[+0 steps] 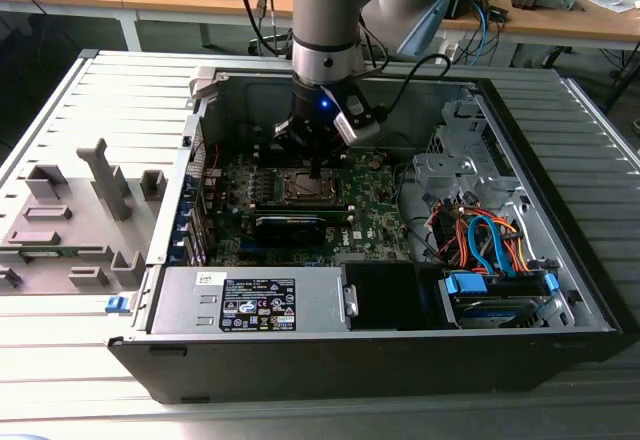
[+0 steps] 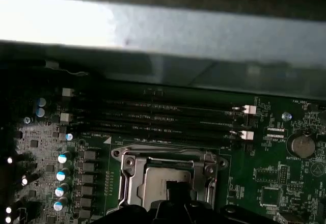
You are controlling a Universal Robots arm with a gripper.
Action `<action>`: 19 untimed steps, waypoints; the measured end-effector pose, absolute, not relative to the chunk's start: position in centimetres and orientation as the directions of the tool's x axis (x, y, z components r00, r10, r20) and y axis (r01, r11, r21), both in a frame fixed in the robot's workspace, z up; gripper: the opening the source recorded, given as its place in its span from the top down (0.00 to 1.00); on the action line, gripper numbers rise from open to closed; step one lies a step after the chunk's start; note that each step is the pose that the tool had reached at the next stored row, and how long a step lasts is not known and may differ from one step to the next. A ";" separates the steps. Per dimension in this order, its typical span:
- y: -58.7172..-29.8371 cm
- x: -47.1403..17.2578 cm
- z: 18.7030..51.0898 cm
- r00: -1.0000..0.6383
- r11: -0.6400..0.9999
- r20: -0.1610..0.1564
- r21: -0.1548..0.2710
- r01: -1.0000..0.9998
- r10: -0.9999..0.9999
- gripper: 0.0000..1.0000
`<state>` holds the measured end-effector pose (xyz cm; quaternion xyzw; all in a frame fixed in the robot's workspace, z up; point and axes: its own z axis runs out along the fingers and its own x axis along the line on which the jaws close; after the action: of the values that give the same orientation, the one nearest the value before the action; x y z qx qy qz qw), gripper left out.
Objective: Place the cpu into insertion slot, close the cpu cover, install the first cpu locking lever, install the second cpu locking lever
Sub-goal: 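Install the first cpu locking lever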
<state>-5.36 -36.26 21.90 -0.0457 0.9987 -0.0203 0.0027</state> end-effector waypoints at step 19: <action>-36.3 -5.3 23.6 -0.998 0.997 -0.003 -0.051 -0.055 -0.055 0.89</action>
<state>-5.32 -36.32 23.64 -0.0274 0.9993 -0.0256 0.0020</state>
